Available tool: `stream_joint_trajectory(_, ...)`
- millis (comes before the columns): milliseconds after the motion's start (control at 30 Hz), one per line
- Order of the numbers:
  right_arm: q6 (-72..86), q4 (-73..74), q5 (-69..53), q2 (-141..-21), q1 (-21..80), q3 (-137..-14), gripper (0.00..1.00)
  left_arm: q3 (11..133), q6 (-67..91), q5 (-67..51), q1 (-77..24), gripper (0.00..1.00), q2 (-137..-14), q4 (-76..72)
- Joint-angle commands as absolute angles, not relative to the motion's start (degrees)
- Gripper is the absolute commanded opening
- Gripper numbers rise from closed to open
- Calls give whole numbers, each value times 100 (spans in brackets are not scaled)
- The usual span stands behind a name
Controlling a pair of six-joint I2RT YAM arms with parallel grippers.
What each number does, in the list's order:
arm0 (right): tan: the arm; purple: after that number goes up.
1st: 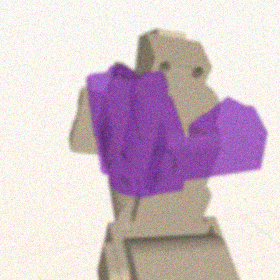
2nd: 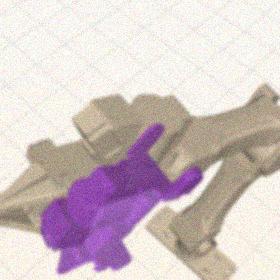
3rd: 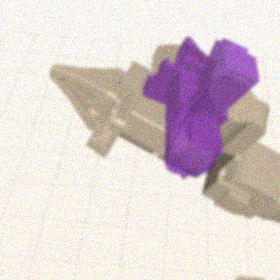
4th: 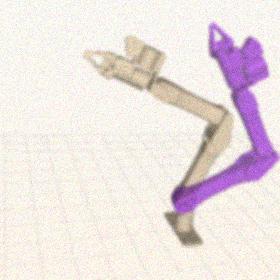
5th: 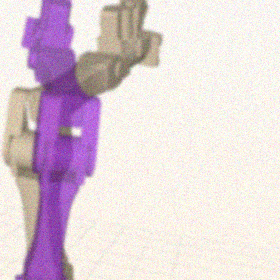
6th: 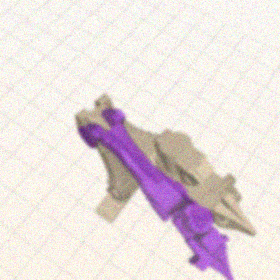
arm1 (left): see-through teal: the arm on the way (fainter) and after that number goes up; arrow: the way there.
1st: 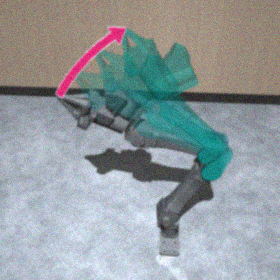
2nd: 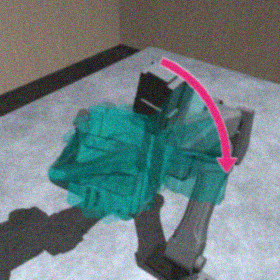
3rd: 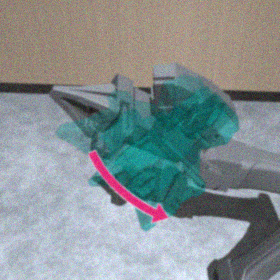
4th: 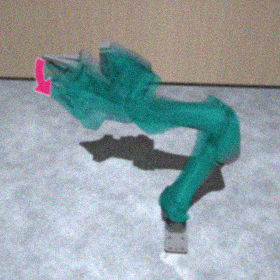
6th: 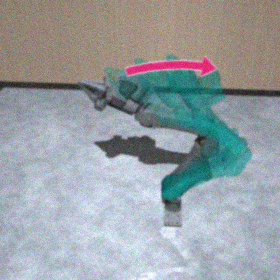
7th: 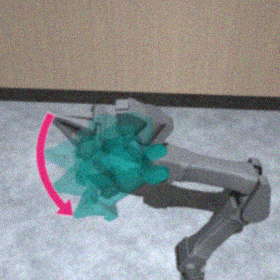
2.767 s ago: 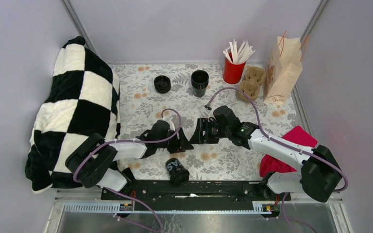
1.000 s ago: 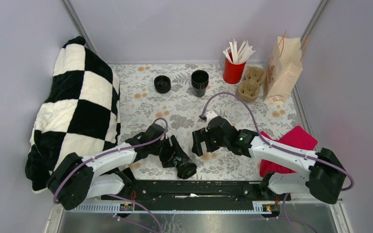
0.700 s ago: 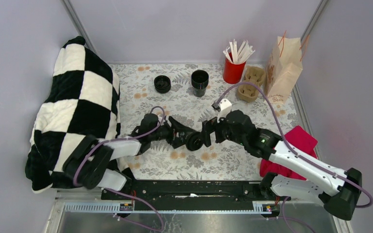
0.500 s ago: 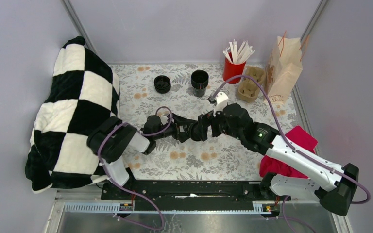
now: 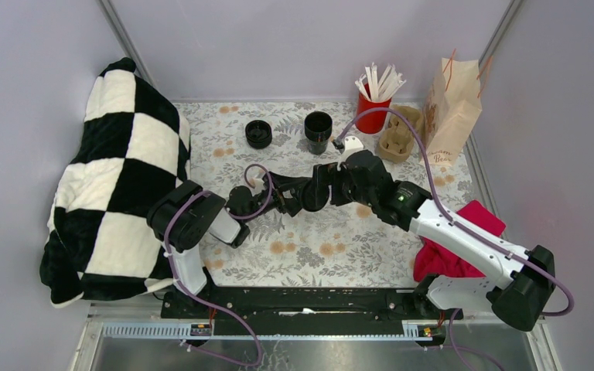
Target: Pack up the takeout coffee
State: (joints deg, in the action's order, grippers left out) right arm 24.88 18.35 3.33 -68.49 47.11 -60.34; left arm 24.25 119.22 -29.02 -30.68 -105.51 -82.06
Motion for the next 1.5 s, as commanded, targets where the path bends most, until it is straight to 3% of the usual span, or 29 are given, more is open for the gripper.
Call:
stream_joint_trajectory(0,2892,1335,107,-6921,4759,-5969,100,2525,13281,-2653,-3080,49,-10588,-8912)
stream_joint_trajectory(200,2864,1328,275,-6986,4795,-5863,92,2621,13195,-2595,-3084,49,-10475,-8645)
stream_joint_trajectory(833,2710,1115,845,-7254,4953,-5936,87,2741,13118,-2568,-3189,48,-10387,-8508)
stream_joint_trajectory(1000,2683,1139,1045,-7292,5009,-5996,76,2734,13106,-2563,-3208,50,-10351,-8516)
stream_joint_trajectory(1100,2685,1134,1173,-7237,5009,-5977,73,2716,13057,-2580,-3208,57,-10325,-8494)
stream_joint_trajectory(1300,2728,1284,1478,-7168,5009,-6040,70,2574,12561,-2684,-3208,96,-9980,-7833)
stream_joint_trajectory(1467,2768,1524,1756,-7119,5002,-6069,69,2169,11837,-2725,-3114,99,-9574,-6908)
